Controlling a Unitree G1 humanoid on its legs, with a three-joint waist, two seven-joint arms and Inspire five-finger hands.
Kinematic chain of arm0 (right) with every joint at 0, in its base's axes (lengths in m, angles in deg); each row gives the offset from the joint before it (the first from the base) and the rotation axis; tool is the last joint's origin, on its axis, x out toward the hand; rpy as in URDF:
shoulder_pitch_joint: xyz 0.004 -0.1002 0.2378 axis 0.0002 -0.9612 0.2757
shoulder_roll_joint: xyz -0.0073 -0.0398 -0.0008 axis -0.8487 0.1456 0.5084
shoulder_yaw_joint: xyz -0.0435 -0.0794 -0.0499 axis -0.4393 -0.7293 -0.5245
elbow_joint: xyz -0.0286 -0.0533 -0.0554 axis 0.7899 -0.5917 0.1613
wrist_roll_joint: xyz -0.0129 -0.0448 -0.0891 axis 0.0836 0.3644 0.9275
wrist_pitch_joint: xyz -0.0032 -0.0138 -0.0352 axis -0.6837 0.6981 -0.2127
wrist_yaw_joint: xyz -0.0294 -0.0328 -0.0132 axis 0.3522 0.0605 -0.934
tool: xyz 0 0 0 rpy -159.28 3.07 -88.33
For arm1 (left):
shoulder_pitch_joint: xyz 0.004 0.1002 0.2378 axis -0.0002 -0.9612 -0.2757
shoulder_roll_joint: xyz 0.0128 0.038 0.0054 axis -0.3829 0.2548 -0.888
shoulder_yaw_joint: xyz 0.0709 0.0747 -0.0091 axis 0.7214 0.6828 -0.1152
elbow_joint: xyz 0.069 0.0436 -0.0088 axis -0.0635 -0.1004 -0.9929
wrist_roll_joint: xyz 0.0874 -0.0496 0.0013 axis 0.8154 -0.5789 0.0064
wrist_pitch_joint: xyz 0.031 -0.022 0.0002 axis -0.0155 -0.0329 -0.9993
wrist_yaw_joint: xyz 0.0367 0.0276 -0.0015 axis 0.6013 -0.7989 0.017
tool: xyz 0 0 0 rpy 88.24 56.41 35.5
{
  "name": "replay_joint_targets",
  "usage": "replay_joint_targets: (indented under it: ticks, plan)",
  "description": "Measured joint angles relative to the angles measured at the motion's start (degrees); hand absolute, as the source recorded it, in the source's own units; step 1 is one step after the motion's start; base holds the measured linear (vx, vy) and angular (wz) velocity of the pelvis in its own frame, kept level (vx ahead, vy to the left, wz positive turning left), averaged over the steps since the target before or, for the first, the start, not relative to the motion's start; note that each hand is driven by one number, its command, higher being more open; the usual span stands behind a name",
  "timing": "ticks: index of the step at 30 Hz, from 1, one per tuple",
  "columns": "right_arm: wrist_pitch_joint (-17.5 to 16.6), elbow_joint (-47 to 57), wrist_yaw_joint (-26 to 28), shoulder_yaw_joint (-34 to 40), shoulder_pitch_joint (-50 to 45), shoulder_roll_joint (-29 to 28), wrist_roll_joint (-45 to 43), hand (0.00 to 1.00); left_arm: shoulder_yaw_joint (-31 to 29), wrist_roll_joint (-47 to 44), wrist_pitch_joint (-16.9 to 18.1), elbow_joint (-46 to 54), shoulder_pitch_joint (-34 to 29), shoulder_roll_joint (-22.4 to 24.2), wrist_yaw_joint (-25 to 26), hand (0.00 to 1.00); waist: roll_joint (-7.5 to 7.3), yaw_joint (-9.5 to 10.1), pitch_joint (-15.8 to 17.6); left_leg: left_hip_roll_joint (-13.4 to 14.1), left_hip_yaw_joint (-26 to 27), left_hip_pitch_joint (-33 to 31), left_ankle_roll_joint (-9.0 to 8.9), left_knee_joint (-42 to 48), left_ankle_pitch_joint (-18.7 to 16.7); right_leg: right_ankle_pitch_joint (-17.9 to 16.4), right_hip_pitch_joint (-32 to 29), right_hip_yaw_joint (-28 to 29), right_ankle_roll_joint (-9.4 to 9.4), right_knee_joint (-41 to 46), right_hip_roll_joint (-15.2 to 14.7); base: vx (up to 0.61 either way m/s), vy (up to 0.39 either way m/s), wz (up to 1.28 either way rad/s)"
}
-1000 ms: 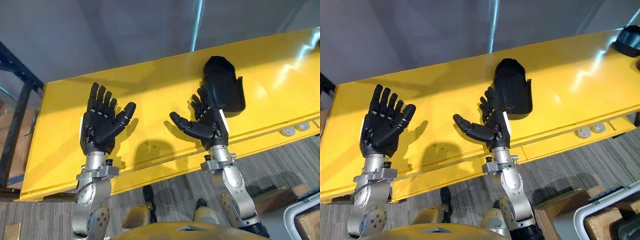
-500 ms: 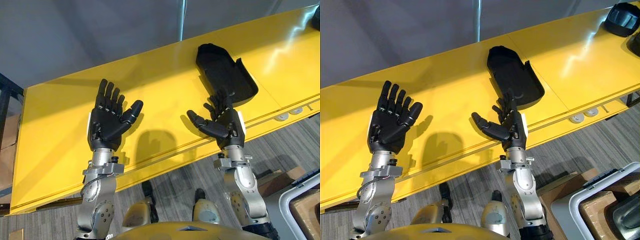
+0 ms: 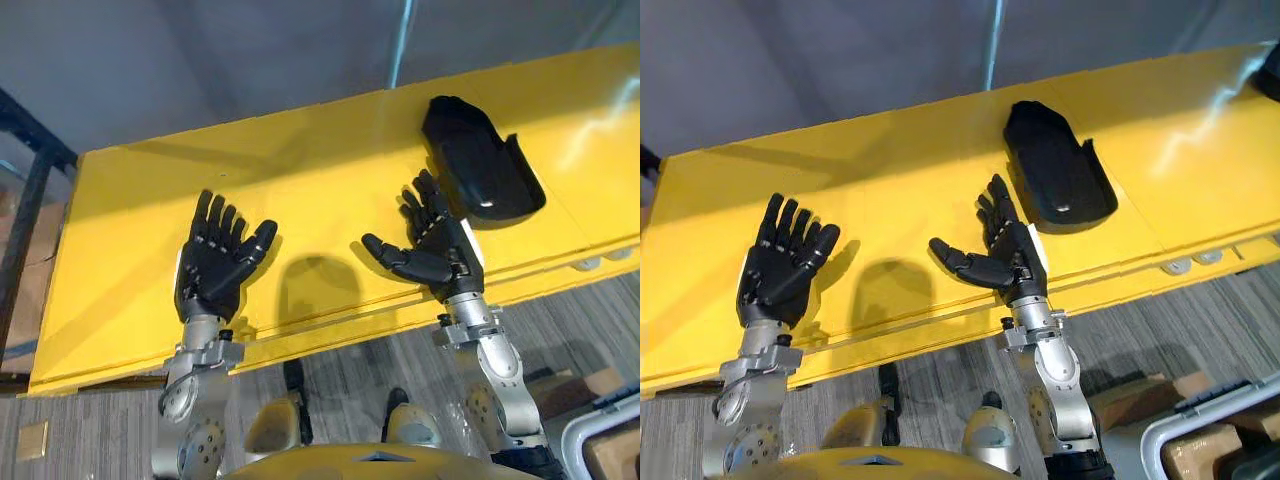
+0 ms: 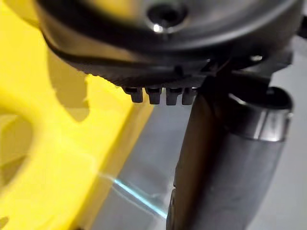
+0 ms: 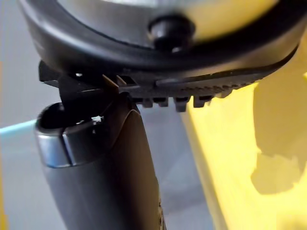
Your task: Walk over and take three plastic housings, then place them on the shelf
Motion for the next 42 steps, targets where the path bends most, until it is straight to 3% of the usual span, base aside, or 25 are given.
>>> replay_joint_targets:
  ticks: [1, 2, 3, 4, 5, 6, 7, 10, 14, 16, 20, 23, 25, 27, 30, 33, 36, 42]
  plan:
    - [-0.1, -0.2, 1.0, -0.1, 0.9, 0.3, 0.0, 1.0, -1.0, -0.3, 0.0, -0.4, -0.1, -0.2, -0.1, 1.0, 0.4, 0.81, 0.2, 0.5, -1.2, -1.9, -2.08, 1.1, 1.9, -1.1, -2.6, 0.1, -1.95, 3.0, 1.6, -0.14, -0.154, 0.53]
    - [-0.5, -0.4, 1.5, 0.0, 1.1, 0.3, -0.1, 1.0, -1.7, -0.7, 0.1, -0.9, 0.1, -0.9, -0.5, 1.0, -0.55, 1.16, -0.1, -0.6, -2.2, -2.6, -3.92, -0.7, 5.3, -2.3, -3.5, 0.0, -2.49, 3.2, 1.0, -0.26, -0.136, 0.73]
    - [-2.1, -2.9, 2.4, 1.1, 2.5, 0.6, -1.1, 1.0, -2.9, -0.7, 0.2, -3.4, 1.0, -0.8, -1.6, 1.0, -1.69, 1.71, 0.5, -1.0, -0.9, -5.9, 1.64, 11.2, -1.5, -2.4, -5.0, -2.1, -2.77, 4.1, -1.9, -0.23, -0.093, 0.55]
    - [-2.2, -3.8, 2.5, 1.2, 3.3, 0.7, -2.0, 1.0, -3.2, -0.7, 0.2, -4.5, 0.1, -0.7, -1.7, 1.0, -1.84, 1.76, 0.5, -0.9, 0.6, -6.9, 3.85, 22.0, -8.3, -2.2, -5.2, -1.8, -3.05, 4.1, -2.6, -0.21, -0.106, 0.41]
    - [-2.7, -3.8, 2.4, 1.6, 2.8, 0.7, -2.3, 1.0, -3.2, -0.6, 0.2, -5.2, -0.4, -0.6, -2.0, 1.0, -1.85, 1.73, 0.5, -0.9, 1.2, -6.3, 3.49, 25.8, -10.9, -2.1, -5.1, -1.8, -3.16, 3.8, -2.6, -0.09, -0.102, 0.09]
    - [-4.2, -3.8, 2.4, 1.8, 1.5, 0.6, -2.3, 1.0, -3.2, -0.6, 0.2, -5.4, -1.6, -0.2, -2.8, 1.0, -0.76, 1.47, -0.1, -0.5, 2.5, -2.7, 1.96, 24.0, -13.6, -1.7, -5.4, -1.8, -3.16, 3.6, -2.4, -0.08, -0.058, 0.14]
    - [-5.2, -3.7, 2.4, 2.8, 0.6, 0.3, -2.4, 1.0, -3.2, -0.6, 0.2, -5.4, -2.1, 0.4, -4.1, 1.0, 0.52, 0.96, -0.9, -0.5, 3.3, 0.4, 1.25, 16.6, -14.3, -1.4, -6.6, -1.8, -3.15, 3.5, -1.9, -0.06, -0.011, 0.07]
    - [-6.4, -3.7, 2.0, 4.2, 0.8, 0.1, -2.5, 1.0, -3.2, -0.6, 0.3, -5.3, -1.6, 0.6, -6.0, 1.0, 2.1, 0.9, -1.9, -0.5, 4.7, 3.9, 0.01, 5.7, -13.4, -0.2, -8.8, -1.5, -2.7, 2.6, -0.8, -0.04, 0.043, -0.11]
    - [-6.8, -3.4, -0.7, 5.6, 0.9, -1.0, -1.7, 1.0, -2.8, -0.6, 0.3, -5.3, -0.8, 0.5, -8.4, 1.0, 1.16, 1.07, -2.2, -1.8, 6.6, 5.8, 0.16, 1.0, -11.3, 3.8, -8.5, 0.0, -1.36, -0.8, -0.8, -0.01, 0.07, -0.18]
    - [-6.8, -3.2, -2.1, 5.5, 0.8, -1.2, -1.8, 1.0, -2.3, 0.0, -0.1, -5.3, -0.3, 0.2, -8.8, 1.0, 1.09, 1.06, -2.2, -2.6, 7.3, 6.2, 0.61, 1.0, -11.6, 6.0, -7.6, 1.1, -0.63, -2.8, -0.9, 0.01, 0.1, -0.18]
    - [-6.7, -1.9, -3.1, 5.4, -2.3, -4.1, -1.8, 1.0, -0.3, 0.6, -1.6, -5.3, 0.9, -0.5, -9.0, 1.0, 0.25, 0.15, -1.8, -3.7, 7.7, 8.9, 1.7, 1.2, -12.5, 6.8, -5.5, 2.7, 0.2, -2.2, -2.0, -0.02, 0.117, -0.08]
    - [-6.6, 1.0, -2.9, 4.4, -7.3, -6.8, -1.7, 1.0, 0.9, 0.6, -2.3, -5.3, 1.2, -1.4, -9.4, 1.0, -1.51, -1.21, -1.7, -4.3, 7.5, 8.8, 2.22, 3.2, -14.6, 6.8, -4.6, 4.6, 0.68, -1.4, -2.7, -0.06, 0.102, -0.02]
    - [-6.6, 1.0, -2.3, 4.5, -7.0, -5.6, -1.7, 1.0, 1.3, 0.6, -2.3, -5.3, 1.6, -2.5, -9.4, 1.0, -2.68, -1.26, -1.5, -4.2, 7.3, 6.6, 2.42, 6.4, -16.3, 6.7, -4.1, 4.5, 1.34, -3.7, -2.6, -0.09, 0.039, 0.04]
    - [-6.5, 0.9, -2.1, 5.3, -3.8, -2.4, -1.7, 1.0, 1.2, 0.6, -2.2, -5.3, 2.7, -2.5, -9.2, 1.0, -2.31, -1.28, -0.7, -3.7, 6.5, 3.4, 2.48, 9.7, -17.0, 6.8, -5.3, 4.3, 1.45, -3.9, -2.3, -0.08, 0.015, 0.18]
    - [-6.8, 0.3, -2.1, 6.3, 4.1, 1.4, -1.5, 1.0, 1.2, 0.1, 0.7, -5.2, 5.5, -2.4, -8.1, 1.0, -1.62, -0.68, 1.0, -2.5, 6.2, -0.9, 1.96, 13.0, -17.1, 7.8, -8.7, 4.3, 0.74, -3.4, -1.5, -0.1, -0.018, 0.06]
    - [-8.8, 0.5, -1.8, 6.9, 7.7, 2.0, 0.2, 1.0, 1.4, -0.1, 3.4, -5.2, 7.5, -2.1, -4.8, 1.0, -1.97, -0.35, 2.1, -1.5, 6.1, -1.8, 1.82, 13.0, -16.6, 8.4, -9.1, 4.2, 0.18, -4.4, -0.6, -0.02, -0.05, -0.03]
    - [-8.8, 4.7, -1.7, 9.1, 7.0, 2.0, 0.1, 1.0, 1.4, 0.1, 5.2, -5.2, 8.6, -1.8, -2.1, 1.0, -2.18, -0.66, 2.3, -1.1, 6.1, -1.9, 1.75, 13.2, -16.5, 8.7, -9.1, 4.2, 0.13, -4.9, 0.2, 0.06, -0.037, -0.04]
    - [-8.5, 14.5, 1.1, 13.7, -2.2, 1.7, -3.2, 1.0, 1.3, 0.2, 5.3, -1.8, 8.5, -0.9, -2.4, 1.0, -3.44, -1.22, 2.4, -0.2, 9.0, 2.6, 1.35, 13.2, -18.9, 9.3, -5.1, 6.9, 0.6, -7.8, 1.2, 0.09, 0.021, -0.26]
